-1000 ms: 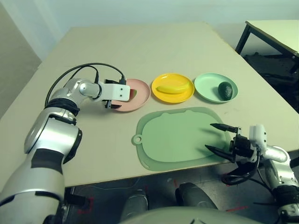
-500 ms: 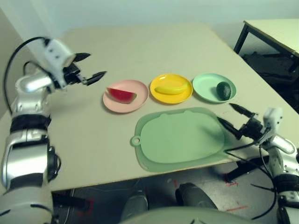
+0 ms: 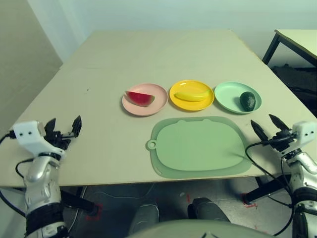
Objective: Place the fruits into color-matched plates.
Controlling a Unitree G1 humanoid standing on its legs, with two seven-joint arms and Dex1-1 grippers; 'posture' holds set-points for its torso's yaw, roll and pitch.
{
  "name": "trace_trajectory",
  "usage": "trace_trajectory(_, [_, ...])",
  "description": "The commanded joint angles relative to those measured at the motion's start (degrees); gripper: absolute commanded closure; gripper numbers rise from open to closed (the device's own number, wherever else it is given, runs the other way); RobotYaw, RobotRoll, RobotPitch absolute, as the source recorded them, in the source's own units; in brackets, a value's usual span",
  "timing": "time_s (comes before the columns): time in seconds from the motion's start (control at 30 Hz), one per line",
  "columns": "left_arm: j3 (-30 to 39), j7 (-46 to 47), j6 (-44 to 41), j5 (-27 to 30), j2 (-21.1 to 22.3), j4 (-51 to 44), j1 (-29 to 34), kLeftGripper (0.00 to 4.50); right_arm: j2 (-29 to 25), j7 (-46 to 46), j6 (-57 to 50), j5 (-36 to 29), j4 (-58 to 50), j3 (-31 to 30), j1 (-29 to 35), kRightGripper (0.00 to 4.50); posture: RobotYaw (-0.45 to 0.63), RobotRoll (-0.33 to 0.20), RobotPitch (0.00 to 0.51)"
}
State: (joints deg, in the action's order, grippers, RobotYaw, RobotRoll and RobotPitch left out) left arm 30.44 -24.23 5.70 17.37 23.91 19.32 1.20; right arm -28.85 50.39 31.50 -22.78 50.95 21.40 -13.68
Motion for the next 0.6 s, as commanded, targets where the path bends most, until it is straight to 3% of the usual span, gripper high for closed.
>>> trace_trajectory(0.03, [-3.9, -0.8, 1.4, -2.6, 0.1, 0.7, 0.1, 0.02, -1.2, -0.8, 1.4, 0.3, 2.3, 1.4, -0.7, 0.0, -0.03, 0.0, 0.061])
trace_trajectory(0.37, [-9.5, -2.7, 3.3, -5.7, 3.0, 3.9, -2.4, 0.02, -5.1, -1.5, 2.2, 0.3, 7.4, 3.1, -2.3, 0.0, -0.04, 0.0, 0.072])
trace_trajectory(0.6, [-10.8, -2.5, 4.0, -5.7, 1.2, 2.9, -1.3, 0.02, -8.9, -1.5, 2.3, 0.7, 11.6, 4.0, -4.1, 0.0, -0.06, 0.0, 0.089])
